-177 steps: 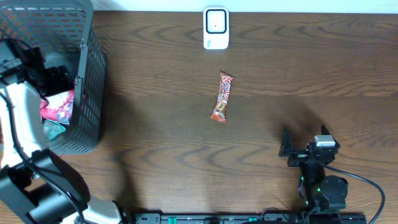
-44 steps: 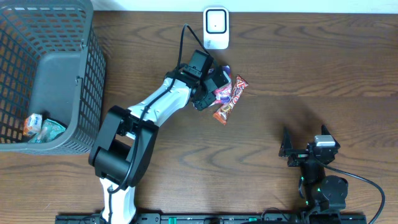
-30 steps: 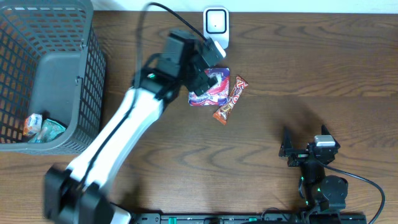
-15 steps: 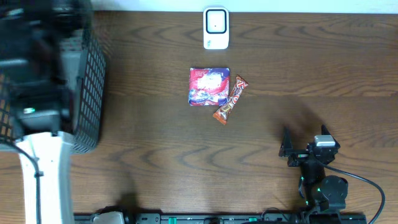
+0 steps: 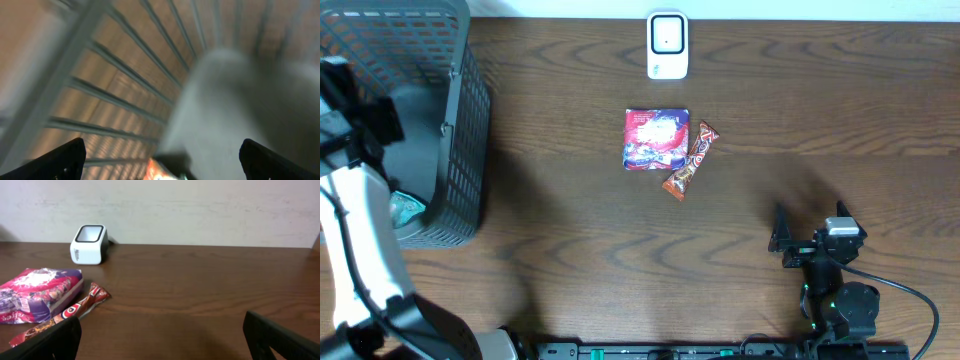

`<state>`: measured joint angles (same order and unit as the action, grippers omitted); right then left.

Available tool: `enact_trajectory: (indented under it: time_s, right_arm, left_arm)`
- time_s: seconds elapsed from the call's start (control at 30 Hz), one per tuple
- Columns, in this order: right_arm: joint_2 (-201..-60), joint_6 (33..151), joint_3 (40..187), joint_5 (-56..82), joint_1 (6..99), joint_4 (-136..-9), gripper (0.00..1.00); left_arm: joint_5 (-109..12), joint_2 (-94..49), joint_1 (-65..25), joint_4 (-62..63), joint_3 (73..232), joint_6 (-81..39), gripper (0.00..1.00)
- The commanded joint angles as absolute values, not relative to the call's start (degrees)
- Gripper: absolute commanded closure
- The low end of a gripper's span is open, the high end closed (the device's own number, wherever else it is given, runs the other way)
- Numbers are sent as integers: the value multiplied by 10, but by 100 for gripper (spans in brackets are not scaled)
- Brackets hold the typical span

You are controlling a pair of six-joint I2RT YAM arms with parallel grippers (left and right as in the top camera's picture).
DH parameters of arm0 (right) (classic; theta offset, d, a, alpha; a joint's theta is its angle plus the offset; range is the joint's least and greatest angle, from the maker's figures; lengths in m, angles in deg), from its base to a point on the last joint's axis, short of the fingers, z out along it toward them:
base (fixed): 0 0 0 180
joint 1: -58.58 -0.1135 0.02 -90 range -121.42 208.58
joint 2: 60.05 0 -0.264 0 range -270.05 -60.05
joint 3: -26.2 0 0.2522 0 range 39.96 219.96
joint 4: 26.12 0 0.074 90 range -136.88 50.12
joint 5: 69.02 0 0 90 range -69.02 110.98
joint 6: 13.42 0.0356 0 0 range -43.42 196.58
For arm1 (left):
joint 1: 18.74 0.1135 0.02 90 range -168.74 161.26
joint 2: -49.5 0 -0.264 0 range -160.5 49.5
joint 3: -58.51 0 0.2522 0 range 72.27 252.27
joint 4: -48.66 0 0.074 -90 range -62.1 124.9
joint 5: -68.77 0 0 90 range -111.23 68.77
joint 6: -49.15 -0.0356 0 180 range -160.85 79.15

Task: Scan the item barcode
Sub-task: 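Reach the left gripper into the basket and grasp the orange tissue pack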

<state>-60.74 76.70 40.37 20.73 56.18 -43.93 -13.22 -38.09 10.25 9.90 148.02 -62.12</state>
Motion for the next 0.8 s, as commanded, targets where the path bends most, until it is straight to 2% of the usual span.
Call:
enact_trajectory:
  time_s: [0.0,0.27,0.37,0.6,0.77]
  right_arm:
    - [-604,759,403,207,559,-442,1]
    - [-604,759,403,207,559,-442,1]
    - [-604,759,403,207,559,-442,1]
    - [-604,759,403,207,559,-442,1]
    - [-604,759,403,207,559,-442,1]
  left_arm:
    - [-130,-400,99,87,1462,-685,2]
    - [-130,-482,119,-1,1446,-706,1]
    - [-132,-504,122,-2,1446,-666,4]
    - [-125,-534,125,-10,1445,-665,5]
    - [-71,-542,142,3,1445,-652,4]
